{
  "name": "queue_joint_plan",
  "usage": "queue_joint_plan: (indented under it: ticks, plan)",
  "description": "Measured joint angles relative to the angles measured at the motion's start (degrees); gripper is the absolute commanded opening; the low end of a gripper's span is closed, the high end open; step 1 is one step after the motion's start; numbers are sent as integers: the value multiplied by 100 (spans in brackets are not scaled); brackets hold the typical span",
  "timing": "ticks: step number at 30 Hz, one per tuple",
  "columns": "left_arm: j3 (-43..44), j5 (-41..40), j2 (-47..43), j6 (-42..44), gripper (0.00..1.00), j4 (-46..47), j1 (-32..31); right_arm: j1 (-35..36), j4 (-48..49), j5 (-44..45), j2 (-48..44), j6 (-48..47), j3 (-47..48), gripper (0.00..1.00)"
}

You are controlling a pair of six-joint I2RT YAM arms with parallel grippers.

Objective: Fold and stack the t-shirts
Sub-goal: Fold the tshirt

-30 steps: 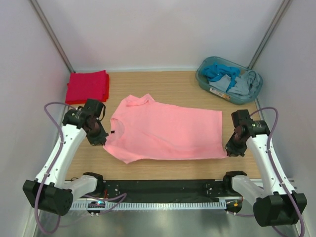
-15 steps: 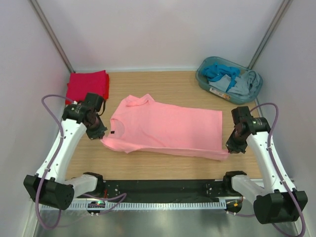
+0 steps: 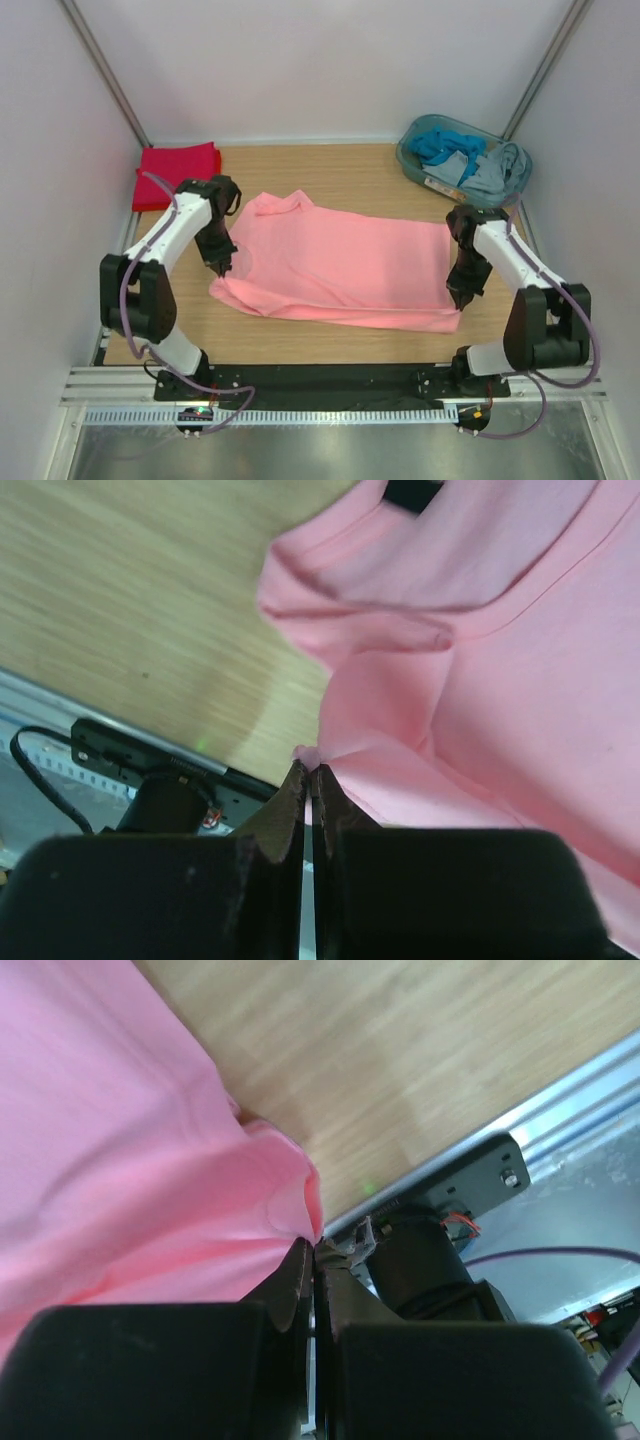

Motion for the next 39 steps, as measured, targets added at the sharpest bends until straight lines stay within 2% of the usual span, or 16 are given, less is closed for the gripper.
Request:
queue_joint_plan:
  ticks: [7,14,16,17,18,20,23,27,31,35,39]
  plan:
    - [1537,66,1790,304,0,485,59,0,861,61,1346,-31,575,1]
    - [2090,162,2809,505,0,710,52,-26,1445,157,1888,-146,505,2]
    - [2142,168,2874,546,6,715,42,-66,1569,168,1926,-168,461,6]
    - [2155,179,2876,562,13,728,37,-92,1611,173,1926,-173,450,11]
    - [2168,188,2872,581,27,737,28,-111,1637,181,1926,-170,446,15]
    - [2190,227,2846,645,41,809,15,-133,1652,229,1926,-181,446,25]
    - [2186,264,2640,706,46,896,7,-164,1578,306,1915,-186,470,33]
    - [1821,225,1794,704,46,990,11,-177,1209,291,1729,-190,758,40]
    - [608,254,568,697,45,1163,107,-66,1099,-109,1290,-334,1108,41]
    - [-385,538,181,697,43,1285,450,754,1298,-603,1141,-516,1305,41]
    - [-1071,951,203,704,43,1480,1102,1853,1615,-1086,1530,-612,1725,41]
